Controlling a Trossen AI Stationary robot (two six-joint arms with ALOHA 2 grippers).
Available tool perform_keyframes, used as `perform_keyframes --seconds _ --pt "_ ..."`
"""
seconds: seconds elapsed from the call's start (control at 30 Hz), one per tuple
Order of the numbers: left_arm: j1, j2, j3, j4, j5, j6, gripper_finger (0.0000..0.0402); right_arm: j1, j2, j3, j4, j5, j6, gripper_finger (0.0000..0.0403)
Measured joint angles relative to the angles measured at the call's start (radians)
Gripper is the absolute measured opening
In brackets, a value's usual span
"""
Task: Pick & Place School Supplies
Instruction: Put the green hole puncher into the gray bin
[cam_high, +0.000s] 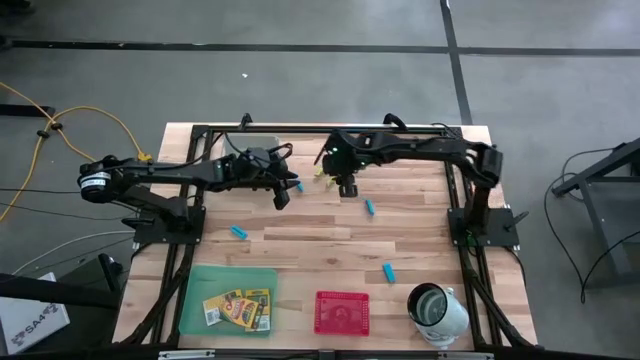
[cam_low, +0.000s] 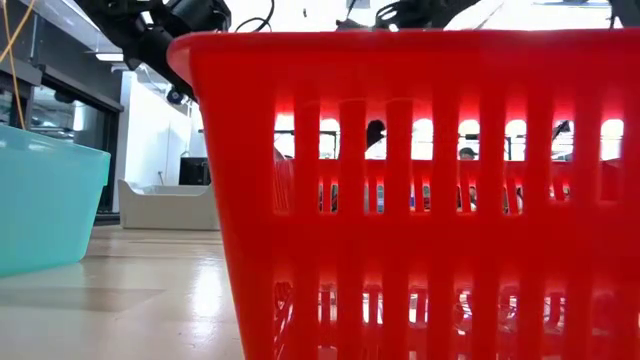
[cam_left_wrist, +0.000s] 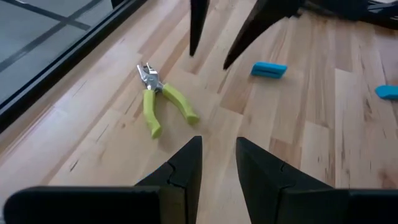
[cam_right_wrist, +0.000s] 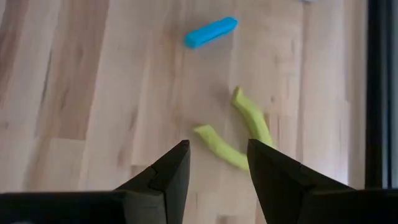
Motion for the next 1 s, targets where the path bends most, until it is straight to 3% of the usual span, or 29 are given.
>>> perform_keyframes --seconds 0.17,0.57,0.83,1.0 --pt "0.000 0.000 0.000 -0.001 -0.001 0.007 0.0094 -0.016 0.081 0.068 -0.094 0.004 -0.118 0.0153" --pt "0.001 0.000 0.000 0.000 -0.001 0.025 0.0094 -0.023 0.087 0.089 -0.120 -0.023 -0.209 0.0153" --pt "0.001 0.000 0.000 0.006 -0.001 0.013 0.0094 0.017 0.087 0.089 -0.117 -0.160 -0.029 0.0153" --pt "0.001 0.000 0.000 0.006 -0.001 -0.002 0.0094 0.048 0.087 0.089 -0.099 -0.174 -0.010 0.0153"
